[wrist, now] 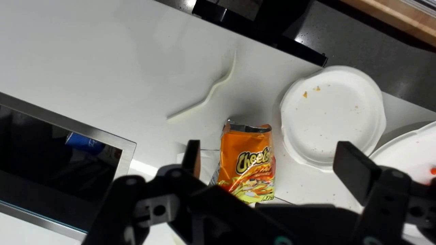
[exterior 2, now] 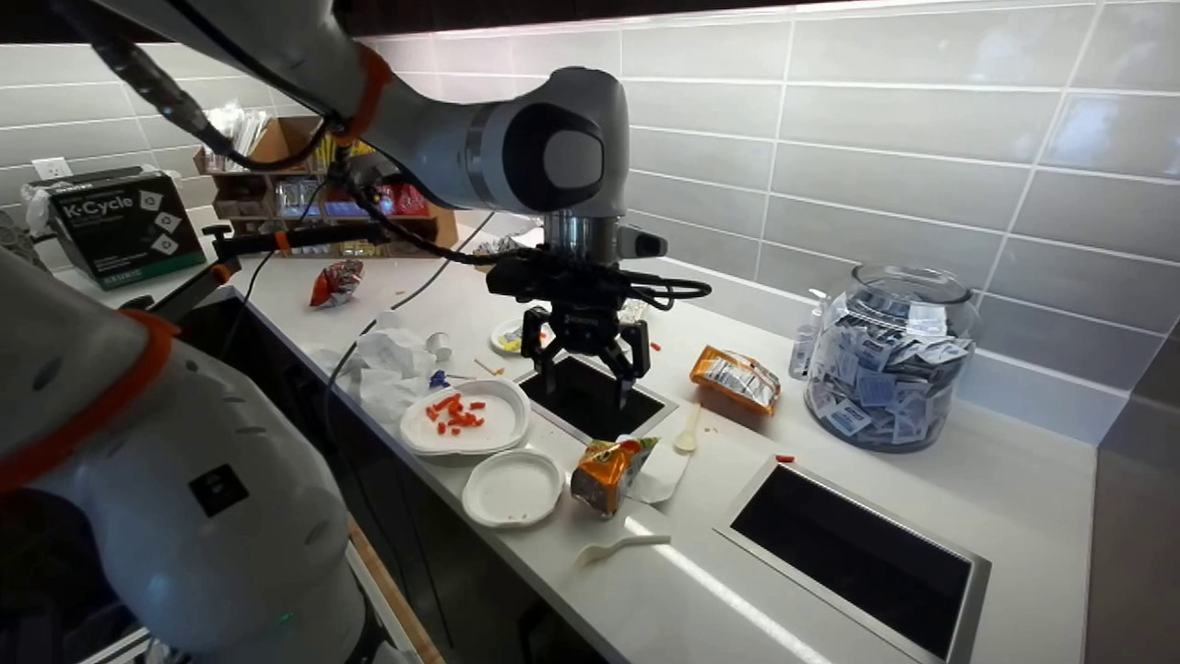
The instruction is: Put the orange packet into the bin
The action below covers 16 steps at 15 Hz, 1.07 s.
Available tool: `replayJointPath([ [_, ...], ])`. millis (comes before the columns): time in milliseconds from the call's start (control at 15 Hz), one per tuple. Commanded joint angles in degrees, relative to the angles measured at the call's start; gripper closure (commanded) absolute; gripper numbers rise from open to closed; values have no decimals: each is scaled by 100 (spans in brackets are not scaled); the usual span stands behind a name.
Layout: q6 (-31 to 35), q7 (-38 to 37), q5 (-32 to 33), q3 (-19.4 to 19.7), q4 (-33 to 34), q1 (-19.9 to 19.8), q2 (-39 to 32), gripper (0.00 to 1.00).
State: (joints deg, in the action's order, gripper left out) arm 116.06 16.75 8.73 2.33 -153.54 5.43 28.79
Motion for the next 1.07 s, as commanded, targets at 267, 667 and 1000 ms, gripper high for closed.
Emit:
replayJointPath([
  [267,-8,18,-19,-24,39,-82,50,0],
  [667,1020,76,-95,-92,-181,64,-540,0],
  [1000,2458,47,-8,-179,-452,30,-988,0],
])
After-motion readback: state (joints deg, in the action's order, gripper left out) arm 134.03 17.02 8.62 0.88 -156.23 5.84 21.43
